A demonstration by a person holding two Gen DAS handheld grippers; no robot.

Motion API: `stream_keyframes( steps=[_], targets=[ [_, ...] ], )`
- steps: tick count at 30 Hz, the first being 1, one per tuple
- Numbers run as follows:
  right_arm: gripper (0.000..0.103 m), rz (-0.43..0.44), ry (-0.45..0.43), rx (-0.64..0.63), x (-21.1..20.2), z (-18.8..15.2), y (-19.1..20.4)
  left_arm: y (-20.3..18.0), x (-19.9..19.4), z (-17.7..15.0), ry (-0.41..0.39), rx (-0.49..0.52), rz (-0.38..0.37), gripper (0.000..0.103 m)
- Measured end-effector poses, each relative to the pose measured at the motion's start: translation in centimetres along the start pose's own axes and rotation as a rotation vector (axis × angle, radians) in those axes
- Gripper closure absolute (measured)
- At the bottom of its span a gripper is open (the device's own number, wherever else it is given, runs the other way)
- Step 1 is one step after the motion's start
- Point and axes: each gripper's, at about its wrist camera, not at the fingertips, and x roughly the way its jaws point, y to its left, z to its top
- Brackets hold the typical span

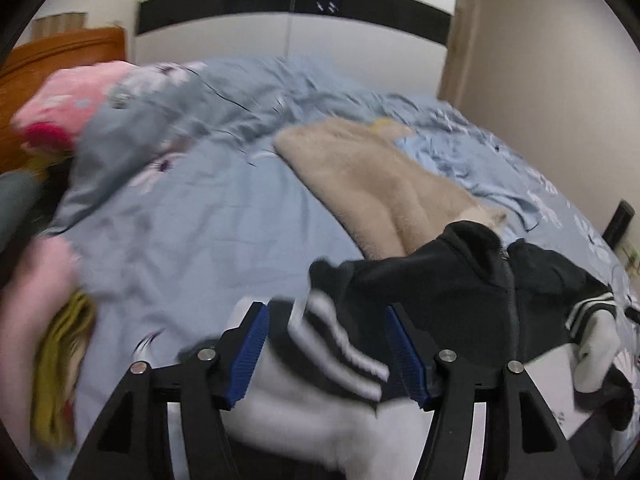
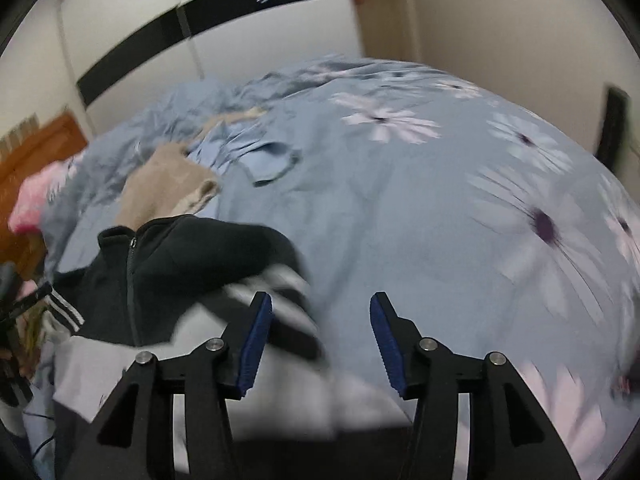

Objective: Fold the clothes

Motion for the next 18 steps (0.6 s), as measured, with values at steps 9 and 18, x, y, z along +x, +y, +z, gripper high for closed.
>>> stream_keyframes(
  steps=[9, 18],
  targets=[
    [0.049, 0.036, 0.076, 0.406, -7.5, -13.1, -9.5, -2.4, -7.0, -9.0, -0.052, -0.112, -0.149, 0.025],
    [0.049, 0.289, 0.08, 0.574, -5.6, -16.4, -7.7, -5.4, -9.8, -10.5, -0.032, -0.103, -0.202, 0.025]
  ],
)
